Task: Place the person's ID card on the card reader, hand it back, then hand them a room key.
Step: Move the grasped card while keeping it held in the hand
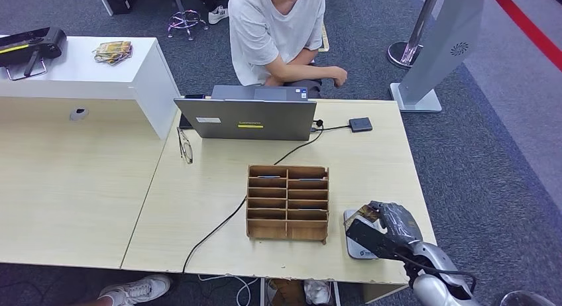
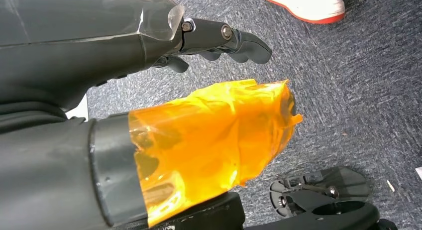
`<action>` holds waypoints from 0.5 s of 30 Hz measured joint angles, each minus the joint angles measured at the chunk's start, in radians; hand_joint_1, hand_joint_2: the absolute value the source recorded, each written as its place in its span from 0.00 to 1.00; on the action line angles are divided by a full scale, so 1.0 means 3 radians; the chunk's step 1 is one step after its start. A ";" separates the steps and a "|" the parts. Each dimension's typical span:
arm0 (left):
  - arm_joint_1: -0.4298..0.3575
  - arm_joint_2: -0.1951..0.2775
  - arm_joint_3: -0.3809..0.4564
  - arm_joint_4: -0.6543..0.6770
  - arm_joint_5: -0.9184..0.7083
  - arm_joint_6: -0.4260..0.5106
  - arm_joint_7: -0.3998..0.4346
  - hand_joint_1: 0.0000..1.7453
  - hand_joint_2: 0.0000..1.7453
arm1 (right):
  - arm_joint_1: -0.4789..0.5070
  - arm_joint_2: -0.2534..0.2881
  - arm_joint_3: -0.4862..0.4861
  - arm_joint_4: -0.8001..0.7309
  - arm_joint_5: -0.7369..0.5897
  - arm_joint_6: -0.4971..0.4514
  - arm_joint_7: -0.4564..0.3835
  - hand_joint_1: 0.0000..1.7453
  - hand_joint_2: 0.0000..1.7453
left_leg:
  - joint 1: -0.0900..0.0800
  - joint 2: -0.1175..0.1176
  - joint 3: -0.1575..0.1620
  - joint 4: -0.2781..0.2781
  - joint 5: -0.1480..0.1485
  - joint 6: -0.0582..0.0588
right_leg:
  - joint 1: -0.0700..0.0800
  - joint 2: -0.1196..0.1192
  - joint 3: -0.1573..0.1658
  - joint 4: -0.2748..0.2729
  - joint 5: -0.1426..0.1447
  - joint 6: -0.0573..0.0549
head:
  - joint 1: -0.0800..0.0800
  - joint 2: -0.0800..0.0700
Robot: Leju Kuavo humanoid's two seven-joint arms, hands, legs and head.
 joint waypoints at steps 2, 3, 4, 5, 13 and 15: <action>0.0000 -0.0004 0.0000 0.0000 0.0001 0.0000 0.0000 0.00 0.00 | 0.0010 0.0026 -0.0013 -0.0010 0.0011 -0.0021 -0.0011 1.00 1.00 | 0.0000 0.0000 0.0000 0.0000 0.0000 0.0000 | 0.0000 0.0000 0.0000 0.0000 0.0000 0.0000 | 0.0000 0.0000; 0.0000 -0.0007 0.0000 0.0000 0.0002 0.0000 0.0000 0.00 0.00 | 0.0016 0.0039 -0.0021 -0.0017 0.0018 -0.0031 -0.0019 1.00 1.00 | 0.0000 0.0000 0.0000 0.0000 0.0000 0.0000 | 0.0000 0.0000 0.0000 0.0000 0.0000 0.0000 | 0.0000 0.0000; 0.0000 -0.0009 0.0000 0.0000 0.0002 0.0000 0.0000 0.00 0.00 | 0.0022 0.0051 -0.0029 -0.0025 0.0025 -0.0042 -0.0028 1.00 1.00 | 0.0000 0.0000 0.0000 0.0000 0.0000 0.0000 | 0.0000 0.0000 0.0000 0.0000 0.0000 0.0000 | 0.0000 0.0000; 0.0000 -0.0011 0.0000 0.0000 0.0003 0.0000 0.0000 0.00 0.00 | 0.0027 0.0063 -0.0037 -0.0034 0.0031 -0.0056 -0.0040 1.00 1.00 | 0.0000 0.0000 0.0000 0.0000 0.0000 0.0000 | 0.0000 0.0000 0.0000 0.0000 0.0000 0.0000 | 0.0001 0.0000; 0.0001 -0.0013 0.0000 0.0000 0.0017 0.0000 -0.0001 0.00 0.00 | 0.0072 0.0194 -0.0120 -0.0117 0.0093 -0.0210 -0.0166 1.00 1.00 | 0.0000 0.0000 -0.0001 0.0000 0.0000 0.0000 | 0.0000 0.0000 -0.0001 0.0000 0.0000 0.0000 | 0.0000 0.0000; 0.0001 -0.0013 0.0000 0.0000 0.0024 0.0000 -0.0002 0.00 0.00 | 0.0081 0.0242 -0.0146 -0.0146 0.0115 -0.0264 -0.0200 1.00 1.00 | 0.0000 0.0000 -0.0001 0.0000 0.0000 0.0000 | 0.0000 0.0000 -0.0001 0.0000 0.0000 0.0000 | 0.0000 0.0000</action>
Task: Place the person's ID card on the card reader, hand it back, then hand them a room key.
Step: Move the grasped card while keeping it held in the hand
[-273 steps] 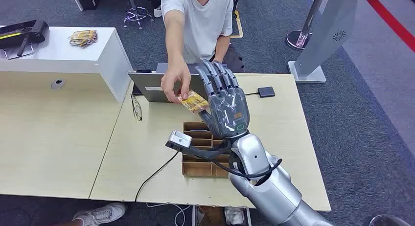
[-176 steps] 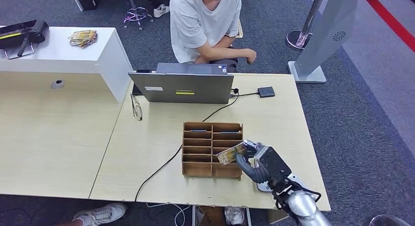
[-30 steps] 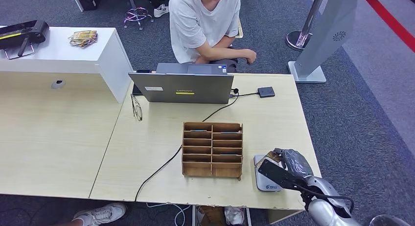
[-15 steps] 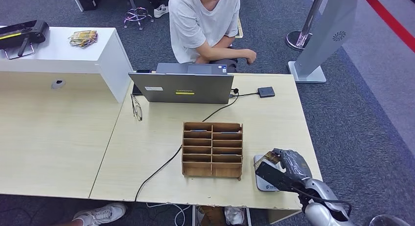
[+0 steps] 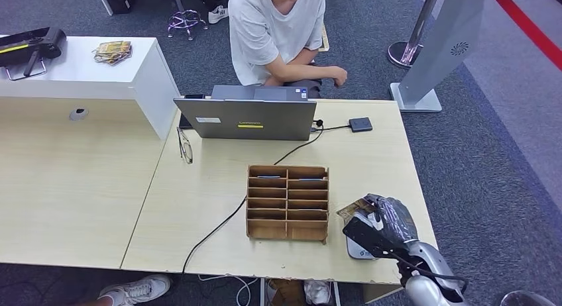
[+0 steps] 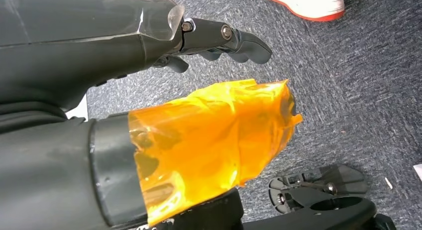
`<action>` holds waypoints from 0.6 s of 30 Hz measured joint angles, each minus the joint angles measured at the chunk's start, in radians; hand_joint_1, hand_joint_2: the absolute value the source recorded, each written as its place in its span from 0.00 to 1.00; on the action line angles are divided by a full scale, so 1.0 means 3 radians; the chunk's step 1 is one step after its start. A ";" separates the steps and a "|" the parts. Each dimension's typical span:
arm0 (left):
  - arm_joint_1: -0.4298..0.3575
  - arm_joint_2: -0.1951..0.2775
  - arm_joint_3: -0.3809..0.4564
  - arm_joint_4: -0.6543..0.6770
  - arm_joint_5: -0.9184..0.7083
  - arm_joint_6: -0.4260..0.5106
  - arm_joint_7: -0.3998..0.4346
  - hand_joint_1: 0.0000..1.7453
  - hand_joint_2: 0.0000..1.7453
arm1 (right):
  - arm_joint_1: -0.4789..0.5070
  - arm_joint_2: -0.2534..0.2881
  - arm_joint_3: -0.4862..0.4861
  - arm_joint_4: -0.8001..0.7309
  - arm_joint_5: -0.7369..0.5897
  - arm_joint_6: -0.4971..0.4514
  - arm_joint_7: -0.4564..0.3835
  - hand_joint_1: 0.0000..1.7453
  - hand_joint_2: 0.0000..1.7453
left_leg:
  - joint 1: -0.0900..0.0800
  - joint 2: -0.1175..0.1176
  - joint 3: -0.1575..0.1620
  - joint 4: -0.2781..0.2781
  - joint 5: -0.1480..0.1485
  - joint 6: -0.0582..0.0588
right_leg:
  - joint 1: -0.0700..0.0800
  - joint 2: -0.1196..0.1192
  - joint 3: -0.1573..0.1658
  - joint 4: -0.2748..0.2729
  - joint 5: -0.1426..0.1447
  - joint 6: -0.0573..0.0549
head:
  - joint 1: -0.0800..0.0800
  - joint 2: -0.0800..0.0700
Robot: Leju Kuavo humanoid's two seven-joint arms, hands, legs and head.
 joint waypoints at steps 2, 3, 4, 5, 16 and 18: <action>0.0000 0.0000 0.0000 0.0000 0.0005 -0.0001 -0.0001 0.00 0.00 | 0.0008 0.0053 -0.0029 -0.0031 0.0021 -0.0051 -0.0034 1.00 1.00 | 0.0000 0.0000 0.0000 0.0000 0.0000 0.0000 | 0.0000 0.0000 0.0000 0.0000 0.0000 0.0000 | 0.0000 0.0000; 0.0000 0.0000 0.0000 0.0000 0.0007 -0.0001 -0.0001 0.00 0.00 | 0.0012 0.0080 -0.0044 -0.0048 0.0031 -0.0076 -0.0052 1.00 1.00 | 0.0000 0.0000 0.0000 0.0000 0.0000 0.0000 | 0.0000 0.0000 0.0000 0.0000 0.0000 0.0000 | 0.0000 0.0000; 0.0000 0.0000 0.0000 0.0000 0.0009 -0.0001 -0.0001 0.00 0.00 | 0.0016 0.0106 -0.0060 -0.0065 0.0040 -0.0101 -0.0070 1.00 1.00 | 0.0000 0.0000 0.0000 0.0000 0.0000 0.0000 | 0.0000 0.0000 0.0000 0.0000 0.0000 0.0000 | 0.0000 0.0000; 0.0000 0.0000 0.0000 0.0000 0.0011 -0.0002 -0.0001 0.00 0.00 | 0.0020 0.0132 -0.0074 -0.0082 0.0050 -0.0127 -0.0089 1.00 1.00 | 0.0000 0.0000 0.0000 0.0000 0.0000 0.0000 | 0.0000 0.0000 0.0000 0.0000 0.0000 0.0000 | 0.0000 0.0000; 0.0001 0.0000 0.0000 0.0000 0.0015 -0.0025 -0.0001 0.00 0.00 | 0.0054 0.0355 -0.0196 -0.0242 0.0094 -0.0298 -0.0197 1.00 1.00 | 0.0000 0.0000 0.0000 0.0000 0.0000 0.0000 | 0.0000 0.0000 0.0000 0.0000 0.0000 0.0000 | 0.0000 0.0000; 0.0001 0.0000 0.0000 0.0000 0.0016 -0.0028 -0.0001 0.00 0.00 | 0.0054 0.0382 -0.0217 -0.0256 0.0094 -0.0312 -0.0214 1.00 1.00 | 0.0000 0.0000 0.0000 0.0000 0.0000 0.0000 | 0.0000 0.0000 0.0000 0.0000 0.0000 0.0000 | 0.0000 0.0000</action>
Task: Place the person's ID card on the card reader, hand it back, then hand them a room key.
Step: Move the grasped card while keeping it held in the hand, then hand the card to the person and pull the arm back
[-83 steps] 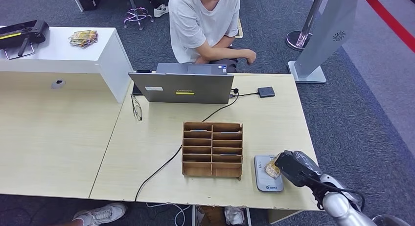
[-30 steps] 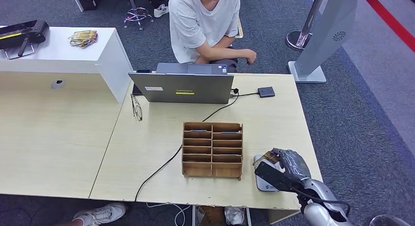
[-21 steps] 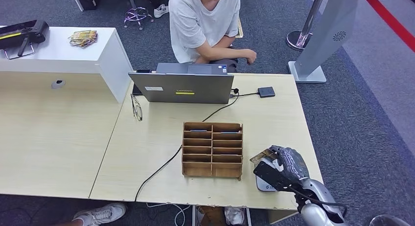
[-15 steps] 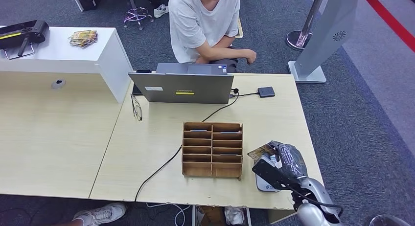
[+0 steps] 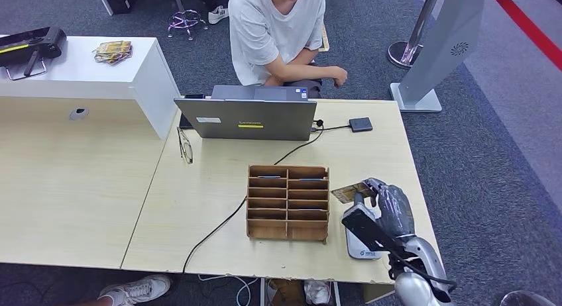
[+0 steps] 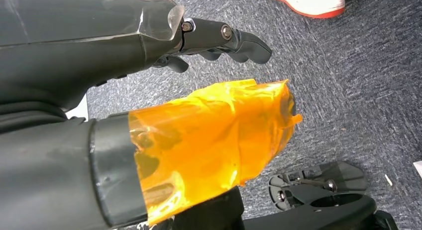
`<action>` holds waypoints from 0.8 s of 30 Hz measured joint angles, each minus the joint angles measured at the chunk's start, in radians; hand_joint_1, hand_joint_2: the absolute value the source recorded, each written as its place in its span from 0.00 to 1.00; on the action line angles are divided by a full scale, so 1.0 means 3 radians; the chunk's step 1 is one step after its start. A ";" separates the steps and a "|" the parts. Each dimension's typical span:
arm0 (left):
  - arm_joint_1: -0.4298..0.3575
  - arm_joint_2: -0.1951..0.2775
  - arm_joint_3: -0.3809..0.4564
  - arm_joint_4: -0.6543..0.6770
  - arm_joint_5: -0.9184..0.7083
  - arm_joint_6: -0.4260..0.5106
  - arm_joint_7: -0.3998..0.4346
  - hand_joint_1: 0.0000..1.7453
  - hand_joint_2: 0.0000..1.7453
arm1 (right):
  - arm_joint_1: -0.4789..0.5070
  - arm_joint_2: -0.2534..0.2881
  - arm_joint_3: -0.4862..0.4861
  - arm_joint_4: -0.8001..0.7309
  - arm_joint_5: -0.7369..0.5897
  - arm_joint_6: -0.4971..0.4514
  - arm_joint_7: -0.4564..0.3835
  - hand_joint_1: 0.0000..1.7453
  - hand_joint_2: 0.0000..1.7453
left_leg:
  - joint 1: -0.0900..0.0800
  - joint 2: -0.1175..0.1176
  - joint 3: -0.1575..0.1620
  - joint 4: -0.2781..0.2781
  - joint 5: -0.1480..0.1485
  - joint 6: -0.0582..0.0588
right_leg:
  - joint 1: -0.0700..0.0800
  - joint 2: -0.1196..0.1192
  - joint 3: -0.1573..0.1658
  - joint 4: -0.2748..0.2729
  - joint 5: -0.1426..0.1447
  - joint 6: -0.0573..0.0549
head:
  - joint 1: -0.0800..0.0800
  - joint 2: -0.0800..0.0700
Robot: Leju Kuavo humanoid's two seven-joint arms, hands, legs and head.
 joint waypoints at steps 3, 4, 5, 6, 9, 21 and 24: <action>0.0000 0.0000 0.0000 0.0000 0.0000 -0.0002 0.0000 0.00 0.00 | 0.0000 0.0033 -0.0022 -0.0017 -0.0004 -0.0022 -0.0027 1.00 1.00 | 0.0000 0.0000 0.0000 0.0000 0.0000 0.0000 | 0.0000 0.0000 0.0000 0.0000 0.0000 0.0000 | 0.0000 0.0000; 0.0000 0.0000 0.0000 0.0000 0.0000 -0.0002 0.0000 0.00 0.00 | 0.0000 0.0043 -0.0027 -0.0023 -0.0013 -0.0024 -0.0039 1.00 1.00 | 0.0000 0.0000 0.0000 0.0000 0.0000 0.0000 | 0.0000 0.0000 0.0000 0.0000 0.0000 0.0000 | 0.0000 0.0000; 0.0000 0.0000 0.0000 0.0000 0.0000 -0.0002 0.0000 0.00 0.00 | 0.0000 0.0052 -0.0031 -0.0028 -0.0023 -0.0026 -0.0052 1.00 1.00 | 0.0000 0.0000 0.0000 0.0000 0.0000 0.0000 | 0.0000 0.0000 0.0000 0.0000 0.0000 0.0000 | 0.0000 0.0000; 0.0000 0.0000 0.0000 0.0000 0.0000 -0.0002 0.0000 0.00 0.00 | 0.0000 0.0061 -0.0035 -0.0033 -0.0038 -0.0026 -0.0067 1.00 1.00 | 0.0000 0.0000 0.0000 0.0000 0.0000 0.0000 | 0.0000 0.0000 0.0000 0.0000 0.0000 0.0000 | 0.0000 0.0000; 0.0000 0.0000 0.0000 0.0000 0.0005 -0.0002 0.0000 0.00 0.00 | 0.0000 0.0090 -0.0048 -0.0049 -0.0138 0.0004 -0.0121 1.00 1.00 | 0.0000 0.0000 0.0000 0.0000 0.0000 0.0000 | 0.0000 0.0000 0.0000 0.0000 0.0000 0.0000 | 0.0000 0.0000; 0.0000 0.0000 0.0001 0.0000 0.0024 -0.0001 -0.0009 0.00 0.00 | 0.0020 0.0181 -0.0061 -0.0197 -0.0766 0.0286 -0.0422 1.00 1.00 | 0.0000 0.0000 0.0000 0.0000 0.0000 0.0000 | 0.0000 0.0000 0.0000 0.0000 0.0000 0.0000 | 0.0000 0.0000; 0.0001 0.0000 0.0001 0.0000 0.0029 0.0000 -0.0017 0.00 0.00 | 0.0050 0.0207 -0.0054 -0.0278 -0.0875 0.0295 -0.0530 1.00 1.00 | 0.0000 0.0000 0.0000 0.0000 0.0000 0.0000 | 0.0000 0.0000 0.0000 0.0000 0.0000 0.0000 | 0.0000 0.0000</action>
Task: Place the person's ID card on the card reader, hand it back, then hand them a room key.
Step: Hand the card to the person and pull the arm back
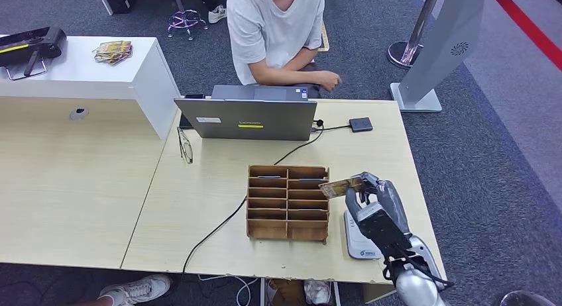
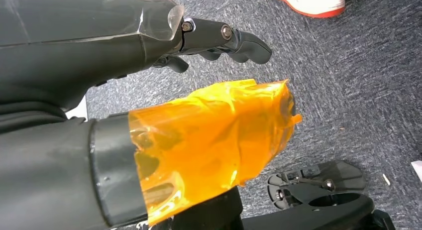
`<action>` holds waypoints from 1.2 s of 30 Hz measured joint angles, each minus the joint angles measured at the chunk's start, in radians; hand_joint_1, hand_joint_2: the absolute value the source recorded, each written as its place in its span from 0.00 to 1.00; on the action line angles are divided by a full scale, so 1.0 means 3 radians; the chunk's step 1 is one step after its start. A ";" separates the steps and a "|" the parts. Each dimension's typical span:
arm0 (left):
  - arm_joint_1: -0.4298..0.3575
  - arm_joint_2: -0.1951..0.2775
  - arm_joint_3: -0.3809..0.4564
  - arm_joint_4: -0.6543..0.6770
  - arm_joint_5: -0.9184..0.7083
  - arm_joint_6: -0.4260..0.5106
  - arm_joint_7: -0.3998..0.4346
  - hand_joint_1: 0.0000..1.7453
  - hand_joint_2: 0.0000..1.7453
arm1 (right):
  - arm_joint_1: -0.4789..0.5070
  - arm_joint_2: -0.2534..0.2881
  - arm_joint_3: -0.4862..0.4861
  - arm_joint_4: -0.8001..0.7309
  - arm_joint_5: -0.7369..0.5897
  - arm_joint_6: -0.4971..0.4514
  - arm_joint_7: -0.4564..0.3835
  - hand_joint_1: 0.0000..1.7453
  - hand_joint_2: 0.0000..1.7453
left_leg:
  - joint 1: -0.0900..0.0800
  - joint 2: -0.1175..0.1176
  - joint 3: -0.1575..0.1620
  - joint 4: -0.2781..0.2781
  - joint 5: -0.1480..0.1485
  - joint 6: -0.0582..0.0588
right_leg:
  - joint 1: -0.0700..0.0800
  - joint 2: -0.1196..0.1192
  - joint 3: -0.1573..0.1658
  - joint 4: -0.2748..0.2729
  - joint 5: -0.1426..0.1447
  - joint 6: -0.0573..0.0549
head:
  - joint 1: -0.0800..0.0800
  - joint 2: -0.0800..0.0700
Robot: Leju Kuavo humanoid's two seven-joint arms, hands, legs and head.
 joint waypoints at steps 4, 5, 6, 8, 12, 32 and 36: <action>0.0000 0.0001 0.0003 0.0000 0.0007 0.0000 -0.0004 0.00 0.00 | 0.0043 0.0042 0.0033 -0.0136 -0.0068 0.0006 -0.0094 1.00 1.00 | 0.0000 0.0000 0.0000 0.0000 0.0000 0.0000 | 0.0000 0.0000 0.0000 0.0000 0.0000 0.0000 | 0.0000 0.0000; 0.0001 0.0001 0.0004 0.0000 0.0010 0.0000 -0.0004 0.00 0.00 | 0.0053 0.0050 0.0045 -0.0174 -0.0075 0.0004 -0.0110 1.00 1.00 | 0.0000 0.0000 0.0000 0.0000 0.0000 0.0000 | 0.0000 0.0000 0.0000 0.0000 0.0000 0.0000 | 0.0000 0.0000; 0.0001 0.0001 0.0006 0.0000 0.0012 0.0000 -0.0006 0.00 0.00 | 0.0062 0.0057 0.0058 -0.0213 -0.0080 0.0002 -0.0125 1.00 1.00 | 0.0000 0.0000 0.0000 0.0000 0.0000 0.0000 | 0.0000 0.0000 0.0000 0.0000 0.0000 0.0000 | 0.0000 0.0000; 0.0001 0.0000 0.0009 0.0000 0.0018 0.0000 -0.0012 0.00 0.00 | 0.0077 0.0066 0.0087 -0.0285 -0.0089 -0.0001 -0.0146 1.00 1.00 | 0.0000 0.0000 0.0000 0.0000 0.0000 0.0000 | 0.0000 0.0000 0.0000 0.0000 0.0000 0.0000 | 0.0000 0.0000; 0.0002 0.0001 0.0027 0.0000 0.0026 0.0000 -0.0037 0.00 0.00 | 0.0098 0.0069 0.0170 -0.0416 -0.0104 -0.0002 -0.0182 1.00 1.00 | 0.0000 0.0000 0.0000 0.0000 0.0000 0.0000 | 0.0000 0.0000 0.0000 0.0000 0.0000 0.0000 | 0.0000 0.0000; 0.0003 0.0001 0.0058 0.0000 0.0039 0.0000 -0.0043 0.00 0.00 | 0.0139 0.0067 0.0594 -0.0774 0.0000 -0.0063 -0.0290 1.00 1.00 | 0.0000 0.0000 0.0000 0.0000 0.0000 0.0000 | 0.0000 0.0000 0.0000 0.0000 0.0000 0.0000 | 0.0000 0.0000; 0.0003 0.0001 0.0058 0.0000 0.0030 -0.0002 -0.0043 0.00 0.00 | 0.0130 0.0067 0.0656 -0.0799 0.0163 -0.0180 -0.0275 1.00 1.00 | 0.0000 0.0000 0.0000 0.0000 0.0000 0.0000 | 0.0000 0.0000 0.0000 0.0000 0.0000 0.0000 | 0.0001 0.0000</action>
